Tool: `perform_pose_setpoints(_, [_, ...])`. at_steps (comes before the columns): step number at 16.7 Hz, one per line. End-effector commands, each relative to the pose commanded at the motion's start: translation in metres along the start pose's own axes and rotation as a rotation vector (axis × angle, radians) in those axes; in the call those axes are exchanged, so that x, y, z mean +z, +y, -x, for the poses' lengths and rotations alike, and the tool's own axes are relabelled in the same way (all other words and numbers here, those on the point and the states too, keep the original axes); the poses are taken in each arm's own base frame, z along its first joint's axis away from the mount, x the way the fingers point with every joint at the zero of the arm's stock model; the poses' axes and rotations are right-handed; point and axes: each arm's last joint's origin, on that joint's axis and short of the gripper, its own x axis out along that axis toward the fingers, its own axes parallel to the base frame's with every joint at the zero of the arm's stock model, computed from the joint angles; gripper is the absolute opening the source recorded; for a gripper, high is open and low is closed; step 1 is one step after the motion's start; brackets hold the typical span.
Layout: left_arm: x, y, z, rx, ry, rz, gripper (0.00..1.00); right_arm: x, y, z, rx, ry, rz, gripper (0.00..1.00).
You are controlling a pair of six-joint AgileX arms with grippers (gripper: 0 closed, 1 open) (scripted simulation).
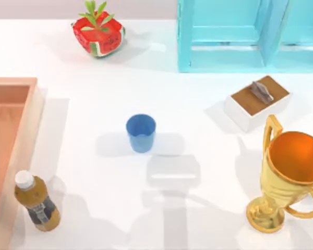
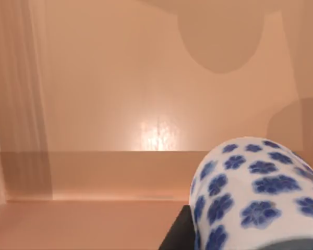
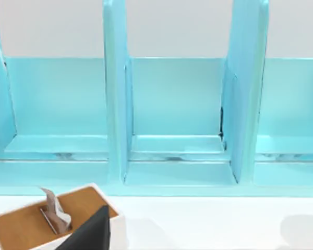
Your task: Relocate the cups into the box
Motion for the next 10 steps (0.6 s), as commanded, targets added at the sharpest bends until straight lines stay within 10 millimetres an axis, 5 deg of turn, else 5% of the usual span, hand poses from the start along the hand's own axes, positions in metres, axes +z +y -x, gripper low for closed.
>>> perform_pose_setpoints(10, [0.0, 0.0, 0.0, 0.0, 0.0, 0.0, 0.9, 0.0, 0.0, 0.0, 0.0, 0.0, 0.0, 1.0])
